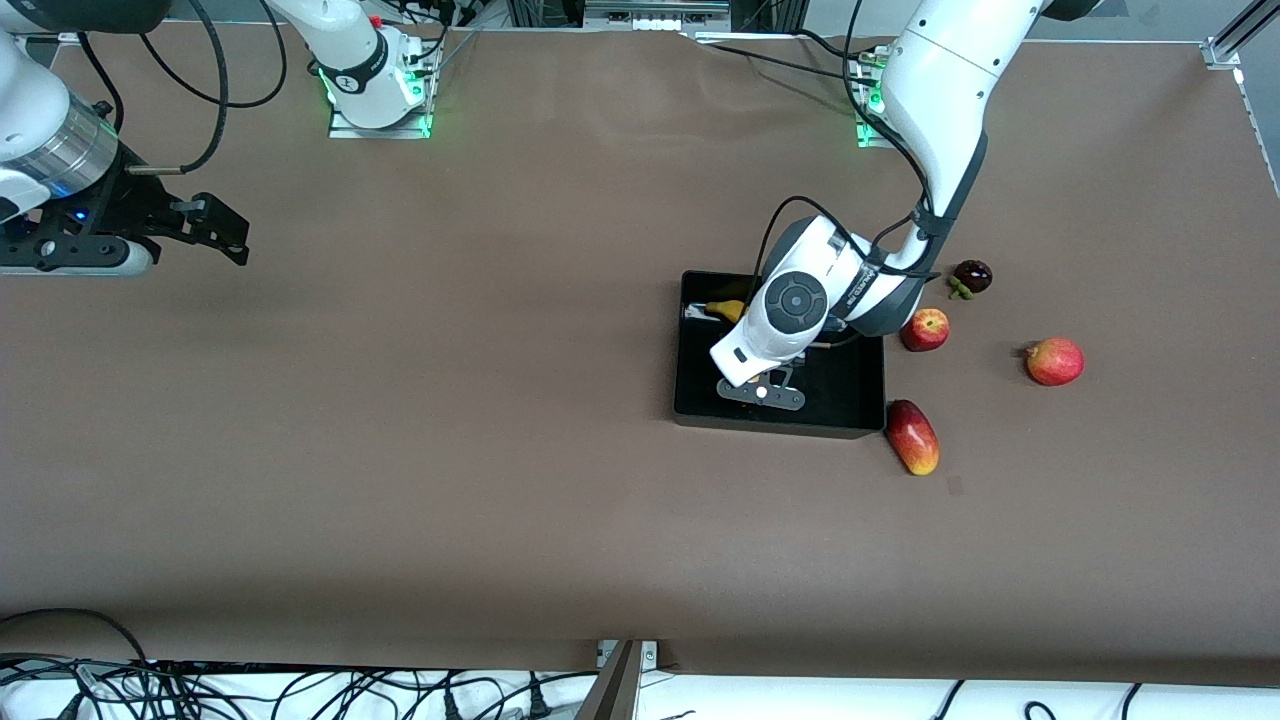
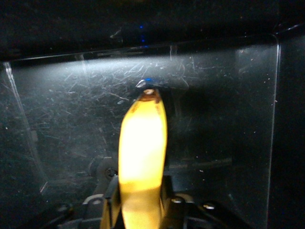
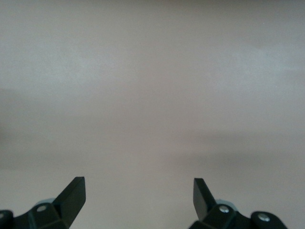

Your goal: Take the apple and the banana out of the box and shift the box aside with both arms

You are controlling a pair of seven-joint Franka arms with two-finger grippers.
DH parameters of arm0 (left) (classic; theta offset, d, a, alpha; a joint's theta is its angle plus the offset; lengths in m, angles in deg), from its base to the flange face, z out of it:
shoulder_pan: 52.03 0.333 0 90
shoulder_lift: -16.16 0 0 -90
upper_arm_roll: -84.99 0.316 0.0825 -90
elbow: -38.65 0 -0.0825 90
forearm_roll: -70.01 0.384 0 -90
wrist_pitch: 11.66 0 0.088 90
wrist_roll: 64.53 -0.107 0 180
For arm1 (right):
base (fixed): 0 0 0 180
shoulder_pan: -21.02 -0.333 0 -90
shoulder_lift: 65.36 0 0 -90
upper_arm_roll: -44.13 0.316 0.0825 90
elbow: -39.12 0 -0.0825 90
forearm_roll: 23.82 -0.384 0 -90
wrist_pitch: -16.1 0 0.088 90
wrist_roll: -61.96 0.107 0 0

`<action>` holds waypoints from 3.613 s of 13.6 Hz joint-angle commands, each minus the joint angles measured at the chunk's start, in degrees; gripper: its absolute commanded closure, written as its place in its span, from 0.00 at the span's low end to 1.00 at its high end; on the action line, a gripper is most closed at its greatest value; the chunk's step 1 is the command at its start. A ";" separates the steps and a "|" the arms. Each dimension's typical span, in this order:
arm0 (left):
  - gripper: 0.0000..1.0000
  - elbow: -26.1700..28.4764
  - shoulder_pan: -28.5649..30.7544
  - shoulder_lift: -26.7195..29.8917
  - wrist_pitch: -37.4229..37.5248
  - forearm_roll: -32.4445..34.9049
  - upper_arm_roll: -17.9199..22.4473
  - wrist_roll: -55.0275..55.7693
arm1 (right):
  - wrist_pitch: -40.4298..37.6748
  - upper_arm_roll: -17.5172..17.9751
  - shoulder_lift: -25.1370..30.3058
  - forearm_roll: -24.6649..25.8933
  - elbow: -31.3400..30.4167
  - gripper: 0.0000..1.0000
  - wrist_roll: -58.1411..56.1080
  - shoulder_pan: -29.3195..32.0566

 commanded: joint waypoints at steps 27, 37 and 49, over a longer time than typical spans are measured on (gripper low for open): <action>0.00 -6.79 32.92 -2.93 9.22 11.18 0.75 -40.67 | -0.45 0.66 -0.86 0.77 1.87 0.00 -0.02 -0.18; 0.00 -21.10 30.46 14.89 37.85 10.92 -5.05 -40.23 | -0.45 0.75 -0.86 0.33 2.14 0.00 -0.02 -0.09; 0.00 -5.92 23.52 38.12 38.49 0.55 3.82 -26.43 | -1.08 1.36 -8.75 -1.52 2.74 0.00 4.78 -17.83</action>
